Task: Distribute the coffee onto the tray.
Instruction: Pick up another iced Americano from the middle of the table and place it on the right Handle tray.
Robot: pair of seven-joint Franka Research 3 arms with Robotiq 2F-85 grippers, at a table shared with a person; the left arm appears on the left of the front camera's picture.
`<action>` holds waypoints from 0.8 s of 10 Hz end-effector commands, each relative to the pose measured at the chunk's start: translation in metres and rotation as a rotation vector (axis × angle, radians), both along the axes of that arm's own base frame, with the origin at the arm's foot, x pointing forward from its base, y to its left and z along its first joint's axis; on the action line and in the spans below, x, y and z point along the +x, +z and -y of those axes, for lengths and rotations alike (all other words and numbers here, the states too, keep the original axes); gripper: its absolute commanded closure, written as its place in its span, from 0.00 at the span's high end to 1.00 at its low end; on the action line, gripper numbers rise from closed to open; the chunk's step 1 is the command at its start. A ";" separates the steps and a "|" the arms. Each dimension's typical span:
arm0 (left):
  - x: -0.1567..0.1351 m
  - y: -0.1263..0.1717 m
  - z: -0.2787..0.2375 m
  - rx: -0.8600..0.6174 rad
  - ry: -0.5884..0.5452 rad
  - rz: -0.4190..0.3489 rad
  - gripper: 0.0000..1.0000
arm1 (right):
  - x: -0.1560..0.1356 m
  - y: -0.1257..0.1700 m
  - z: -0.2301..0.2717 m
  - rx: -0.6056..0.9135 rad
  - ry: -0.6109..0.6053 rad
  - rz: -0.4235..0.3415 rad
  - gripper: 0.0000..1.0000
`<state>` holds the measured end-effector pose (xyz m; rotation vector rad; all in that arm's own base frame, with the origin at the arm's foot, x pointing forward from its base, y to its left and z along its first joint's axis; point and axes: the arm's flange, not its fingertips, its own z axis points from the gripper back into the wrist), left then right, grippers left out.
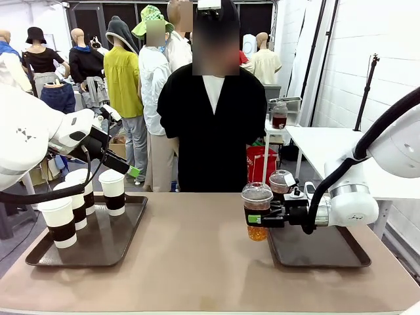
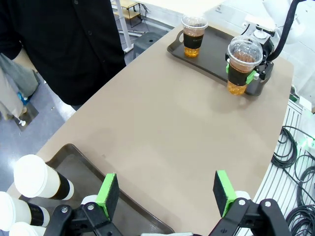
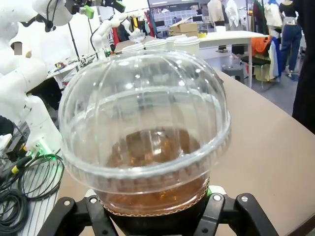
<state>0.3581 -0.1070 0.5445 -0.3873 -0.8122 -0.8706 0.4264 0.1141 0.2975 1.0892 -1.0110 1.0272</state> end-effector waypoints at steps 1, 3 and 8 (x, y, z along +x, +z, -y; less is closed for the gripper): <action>0.000 0.000 -0.002 -0.003 -0.003 -0.007 1.00 | 0.004 0.011 0.027 0.007 0.006 0.034 0.66; 0.000 0.000 -0.002 -0.003 -0.003 -0.007 1.00 | 0.009 0.013 0.054 -0.005 -0.008 0.065 0.66; 0.000 0.000 -0.002 -0.003 -0.003 -0.007 1.00 | 0.037 0.001 0.091 0.006 0.005 0.136 0.66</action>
